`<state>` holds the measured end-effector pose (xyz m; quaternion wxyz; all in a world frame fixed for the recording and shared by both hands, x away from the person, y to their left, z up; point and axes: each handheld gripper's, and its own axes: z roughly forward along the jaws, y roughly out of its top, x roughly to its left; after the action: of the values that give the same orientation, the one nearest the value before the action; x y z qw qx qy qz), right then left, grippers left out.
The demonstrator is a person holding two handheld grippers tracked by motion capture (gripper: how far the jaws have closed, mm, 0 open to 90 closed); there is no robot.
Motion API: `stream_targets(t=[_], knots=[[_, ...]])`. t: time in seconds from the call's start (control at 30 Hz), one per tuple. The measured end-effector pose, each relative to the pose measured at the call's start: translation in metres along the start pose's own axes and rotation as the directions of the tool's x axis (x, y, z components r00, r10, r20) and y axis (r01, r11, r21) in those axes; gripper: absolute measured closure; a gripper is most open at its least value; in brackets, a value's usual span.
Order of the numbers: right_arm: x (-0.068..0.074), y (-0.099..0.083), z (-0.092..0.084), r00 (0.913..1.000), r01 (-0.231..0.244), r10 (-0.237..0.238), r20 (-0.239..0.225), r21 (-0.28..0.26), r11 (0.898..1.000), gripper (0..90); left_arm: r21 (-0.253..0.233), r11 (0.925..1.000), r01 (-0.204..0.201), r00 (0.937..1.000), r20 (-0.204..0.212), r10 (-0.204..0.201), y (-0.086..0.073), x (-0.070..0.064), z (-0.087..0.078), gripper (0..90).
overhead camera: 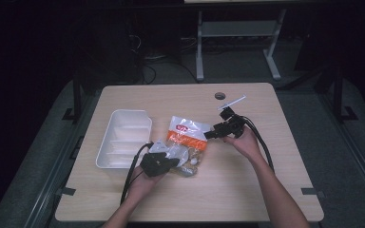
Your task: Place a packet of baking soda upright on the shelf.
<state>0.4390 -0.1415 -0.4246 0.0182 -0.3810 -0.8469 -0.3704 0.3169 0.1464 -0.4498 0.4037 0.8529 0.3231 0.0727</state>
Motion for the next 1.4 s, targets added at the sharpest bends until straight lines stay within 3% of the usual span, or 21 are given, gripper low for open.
stream_targets(t=[0.2, 0.33, 0.4, 0.5, 0.57, 0.63, 0.67, 0.8, 0.9, 0.93, 1.23, 1.4], knots=[[0.003, -0.001, 0.021, 0.9991, -0.003, 0.004, -0.042, 0.026, 1.000, 39.8, -0.001, 1.0000, -0.003, 1.0000, -0.003, 0.003, 0.000, 0.000, 0.000, 90.0], [0.005, -0.002, 0.031, 0.9971, -0.013, 0.016, -0.074, 0.042, 0.999, 59.8, -0.005, 1.0000, 0.002, 1.0000, 0.002, -0.002, 0.000, 0.000, 0.000, 90.0], [0.005, -0.002, 0.030, 0.9974, -0.014, 0.016, -0.070, 0.027, 1.000, 70.4, -0.004, 1.0000, -0.003, 1.0000, -0.002, 0.003, 0.000, 0.000, 0.000, 90.0], [0.006, -0.001, 0.024, 0.9937, -0.037, 0.035, -0.106, -0.014, 0.999, 84.2, -0.006, 0.9999, -0.011, 0.9999, -0.009, 0.011, -0.001, -0.001, 0.001, 90.0], [0.009, 0.001, 0.018, 0.9911, -0.036, 0.031, -0.129, -0.034, 0.999, 89.0, -0.006, 1.0000, -0.004, 1.0000, -0.005, 0.004, -0.001, -0.001, 0.001, 90.0], [0.010, 0.002, 0.017, 0.9906, -0.035, 0.030, -0.133, -0.038, 0.999, 89.1, -0.005, 1.0000, -0.004, 1.0000, -0.005, 0.004, -0.001, -0.001, 0.001, 90.0], [0.015, 0.003, 0.015, 0.9868, -0.029, 0.019, -0.161, -0.060, 0.998, 89.3, -0.004, 1.0000, -0.004, 1.0000, -0.005, 0.004, -0.001, -0.001, 0.001, 90.0], [0.019, 0.003, 0.015, 0.9868, -0.008, -0.002, -0.162, -0.062, 0.998, 89.0, -0.005, 1.0000, -0.002, 1.0000, -0.005, 0.002, -0.001, -0.001, 0.001, 90.0], [0.016, 0.002, 0.017, 0.9837, -0.030, 0.019, -0.179, -0.057, 0.998, 81.7, -0.005, 1.0000, 0.000, 1.0000, -0.003, 0.000, -0.001, 0.000, 0.001, 89.9], [0.013, 0.001, 0.022, 0.9844, -0.040, 0.034, -0.173, -0.031, 0.999, 77.7, -0.006, 1.0000, 0.001, 1.0000, -0.003, -0.001, -0.001, 0.000, 0.001, 89.9], [0.013, -0.004, 0.040, 0.9825, -0.057, 0.053, -0.178, -0.015, 0.998, 74.1, -0.007, 1.0000, 0.001, 1.0000, -0.002, -0.001, -0.001, 0.000, 0.001, 89.8], [0.013, -0.007, 0.049, 0.9763, -0.087, 0.080, -0.201, -0.025, 0.996, 72.3, -0.012, 0.9999, 0.003, 1.0000, 0.001, -0.003, -0.002, -0.001, 0.001, 88.3]])
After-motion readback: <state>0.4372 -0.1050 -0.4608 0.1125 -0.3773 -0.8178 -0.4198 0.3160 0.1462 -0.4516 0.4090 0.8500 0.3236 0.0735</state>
